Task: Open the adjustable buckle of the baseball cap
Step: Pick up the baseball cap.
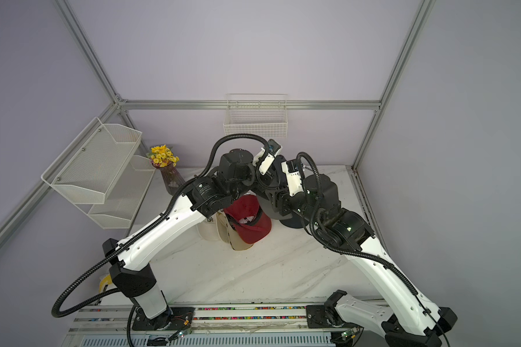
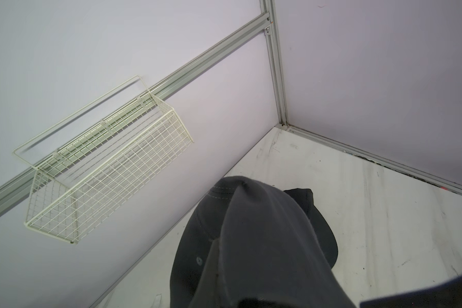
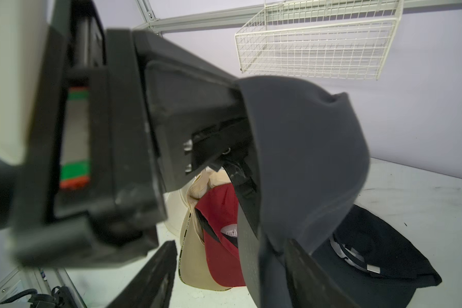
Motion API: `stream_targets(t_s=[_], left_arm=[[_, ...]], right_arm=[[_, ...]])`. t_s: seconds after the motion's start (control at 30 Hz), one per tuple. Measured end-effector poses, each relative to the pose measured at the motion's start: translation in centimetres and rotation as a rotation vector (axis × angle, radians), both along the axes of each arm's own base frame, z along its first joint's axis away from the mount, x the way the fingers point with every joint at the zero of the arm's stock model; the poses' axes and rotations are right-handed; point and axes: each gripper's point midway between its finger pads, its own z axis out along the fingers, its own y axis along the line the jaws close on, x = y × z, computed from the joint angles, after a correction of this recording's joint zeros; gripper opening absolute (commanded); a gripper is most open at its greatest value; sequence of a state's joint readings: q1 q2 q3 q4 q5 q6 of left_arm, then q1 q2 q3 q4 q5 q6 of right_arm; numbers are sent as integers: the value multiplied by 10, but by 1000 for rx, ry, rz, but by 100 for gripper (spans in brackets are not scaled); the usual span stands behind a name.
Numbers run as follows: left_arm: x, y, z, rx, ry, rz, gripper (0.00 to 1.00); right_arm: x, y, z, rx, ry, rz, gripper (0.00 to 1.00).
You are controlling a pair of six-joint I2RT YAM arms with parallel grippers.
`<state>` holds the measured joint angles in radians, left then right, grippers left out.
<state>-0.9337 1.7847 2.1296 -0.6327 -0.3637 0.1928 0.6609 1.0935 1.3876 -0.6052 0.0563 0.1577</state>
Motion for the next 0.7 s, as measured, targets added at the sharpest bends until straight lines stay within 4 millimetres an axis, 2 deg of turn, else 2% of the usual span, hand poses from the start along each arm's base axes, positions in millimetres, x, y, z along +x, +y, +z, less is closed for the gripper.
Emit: stream_targets(t_s=[0.2,0.37,0.57,0.63,0.7], left_arm=[[-6,7,-8,67,58,33,0],[-12,16,-4,66,86,50,0],[-16,16,-5,45,118,37,0],[-17,16,-5,35,130,32,0],[-19,15,-4,20,141,15,0]], right_arm=[[7,4,-7,-128,-29,-69,67],[17,1,0,-200,-78,-139,68],[21,-2,7,-251,-123,-159,71],[22,-2,8,-262,-135,-158,62],[24,0,10,-263,-149,-154,48]])
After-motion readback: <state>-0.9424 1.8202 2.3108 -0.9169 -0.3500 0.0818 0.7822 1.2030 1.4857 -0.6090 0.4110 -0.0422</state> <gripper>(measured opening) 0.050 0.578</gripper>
